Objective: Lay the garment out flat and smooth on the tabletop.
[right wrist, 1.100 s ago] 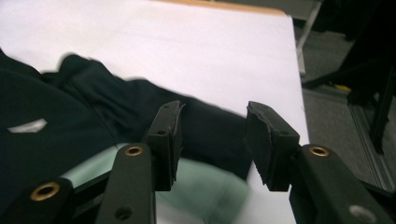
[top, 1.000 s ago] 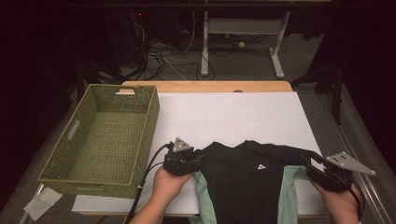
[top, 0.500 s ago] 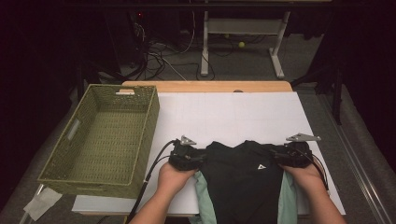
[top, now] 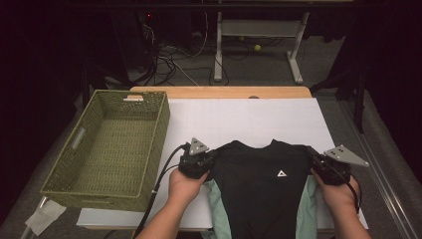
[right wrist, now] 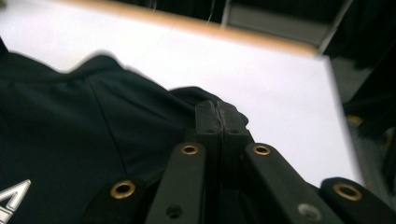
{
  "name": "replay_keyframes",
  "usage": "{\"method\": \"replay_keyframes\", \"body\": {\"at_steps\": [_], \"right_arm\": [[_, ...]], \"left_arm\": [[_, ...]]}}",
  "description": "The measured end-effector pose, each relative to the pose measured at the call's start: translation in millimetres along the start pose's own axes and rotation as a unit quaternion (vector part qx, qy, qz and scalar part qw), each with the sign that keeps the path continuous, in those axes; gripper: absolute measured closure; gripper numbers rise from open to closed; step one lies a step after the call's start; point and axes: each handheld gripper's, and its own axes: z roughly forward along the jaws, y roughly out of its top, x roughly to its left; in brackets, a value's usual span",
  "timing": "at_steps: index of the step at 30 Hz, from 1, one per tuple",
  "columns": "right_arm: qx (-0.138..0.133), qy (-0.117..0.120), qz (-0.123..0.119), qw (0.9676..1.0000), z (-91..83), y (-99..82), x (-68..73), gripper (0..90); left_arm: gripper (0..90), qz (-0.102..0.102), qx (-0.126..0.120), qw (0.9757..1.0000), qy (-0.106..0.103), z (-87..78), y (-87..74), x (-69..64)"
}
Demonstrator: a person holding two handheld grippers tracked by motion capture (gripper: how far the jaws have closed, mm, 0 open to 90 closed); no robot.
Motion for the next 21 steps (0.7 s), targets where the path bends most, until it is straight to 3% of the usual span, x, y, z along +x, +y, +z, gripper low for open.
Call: {"method": "replay_keyframes", "body": {"at_steps": [2,3,6,8,9,10,11,12,13,15,21], "right_arm": [[-0.017,-0.01,0.001,0.9998,-0.6,11.9,-2.9,89.6],[-0.023,-0.015,0.001,0.9996,0.5,18.5,-4.4,89.5],[-0.04,-0.033,0.001,0.9987,7.4,39.7,-10.0,89.6],[-0.038,-0.042,0.002,0.9984,17.8,53.7,-14.6,89.4],[-0.032,-0.045,0.002,0.9985,24.9,59.5,-16.8,87.7],[-0.032,-0.045,0.002,0.9985,24.9,59.5,-16.8,87.7],[-0.016,-0.049,0.01,0.9986,39.2,64.8,-21.2,68.9],[-0.008,-0.043,0.023,0.9988,44.2,64.3,-23.8,62.7],[0.0,-0.036,0.029,0.9989,46.9,62.7,-25.4,60.0],[0.006,-0.033,0.027,0.9991,46.5,56.7,-25.3,58.9],[0.024,-0.022,0.027,0.9991,35.7,29.5,-28.6,58.4]], "left_arm": [[82.2,0.008,-0.014,0.9998,0.013,0.1,14.7,1.8],[82.2,0.008,-0.014,0.9998,0.013,0.1,14.7,1.8],[82.3,0.006,-0.035,0.9987,0.037,4.1,49.6,12.2],[81.7,0.004,-0.034,0.9983,0.046,8.7,57.9,16.4],[81.1,0.001,-0.018,0.9975,0.069,24.8,69.4,24.4],[75.3,0.001,-0.018,0.9975,0.069,24.8,69.4,24.4],[65.9,-0.019,0.01,0.9972,0.072,40.6,71.0,31.9],[57.7,-0.032,0.023,0.9974,0.061,44.7,69.1,33.9],[54.6,-0.031,0.027,0.9976,0.057,46.4,66.3,32.7],[51.8,-0.02,0.018,0.9986,0.045,44.8,58.2,27.1],[51.6,-0.02,0.02,0.9993,0.024,37.6,34.5,17.5]]}}
